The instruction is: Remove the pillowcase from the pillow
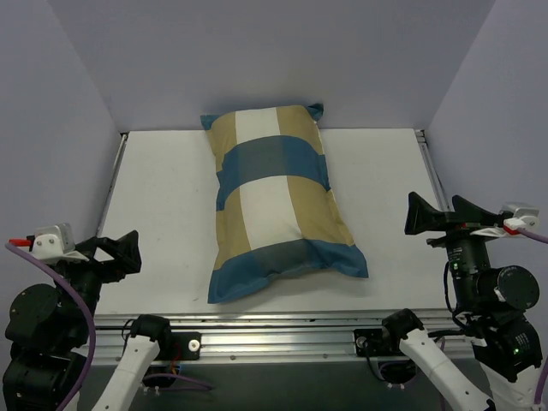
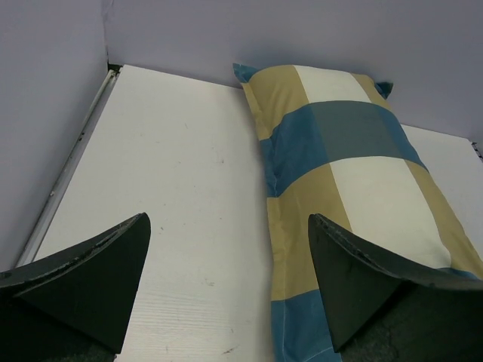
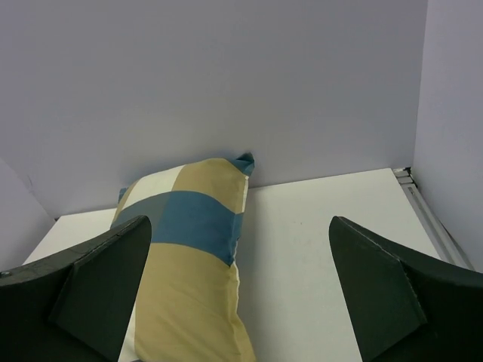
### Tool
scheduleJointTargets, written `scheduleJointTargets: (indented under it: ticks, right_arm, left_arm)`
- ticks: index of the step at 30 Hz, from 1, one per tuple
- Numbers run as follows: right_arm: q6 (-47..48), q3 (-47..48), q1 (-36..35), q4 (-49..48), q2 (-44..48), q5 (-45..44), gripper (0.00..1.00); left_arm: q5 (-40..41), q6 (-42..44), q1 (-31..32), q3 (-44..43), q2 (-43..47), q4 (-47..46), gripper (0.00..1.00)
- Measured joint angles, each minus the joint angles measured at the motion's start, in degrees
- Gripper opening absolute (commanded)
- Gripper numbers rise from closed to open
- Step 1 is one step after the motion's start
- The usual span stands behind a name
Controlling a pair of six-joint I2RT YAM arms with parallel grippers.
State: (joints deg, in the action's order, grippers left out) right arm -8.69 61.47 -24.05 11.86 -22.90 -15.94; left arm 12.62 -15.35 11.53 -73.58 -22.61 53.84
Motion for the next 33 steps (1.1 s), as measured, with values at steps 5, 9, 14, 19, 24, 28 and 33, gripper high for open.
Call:
scheduleJointTargets:
  ticks: [5, 9, 14, 19, 24, 28, 33]
  right_arm:
    - [-2.05, -0.87, 0.00, -0.09, -1.64, 1.27, 1.00]
    - [-4.76, -2.12, 0.00, -0.02, -5.49, 4.07, 1.00]
    - [-10.23, -3.45, 0.00, 0.00, -12.83, 6.64, 1.00]
    - [-14.40, -8.50, 0.00, -3.34, -17.20, 11.56, 1.00]
    - [-16.79, -7.41, 0.02, -6.86, -29.03, 13.73, 1.00]
    - [-16.83, -3.61, 1.66, -8.41, -42.60, 16.33, 1.00]
    - [-17.33, 2.21, 10.78, -12.70, -58.60, 24.50, 1.00]
  left_arm:
    - [0.00, -1.09, 0.00, 0.17, -2.29, 0.09, 0.94]
    - [-0.04, -2.43, 0.00, 0.79, -5.99, 0.17, 0.94]
    - [-2.69, -5.09, 0.00, 2.21, -13.11, -0.46, 0.94]
    - [-8.11, -8.70, 0.00, 5.20, -21.53, -5.42, 0.94]
    - [-14.16, -12.98, 0.81, 6.93, -32.28, -13.55, 0.94]
    - [-14.99, -15.67, 3.43, 6.93, -42.03, -21.40, 0.94]
    - [-15.02, -17.27, 6.19, 3.91, -54.14, -27.17, 0.94]
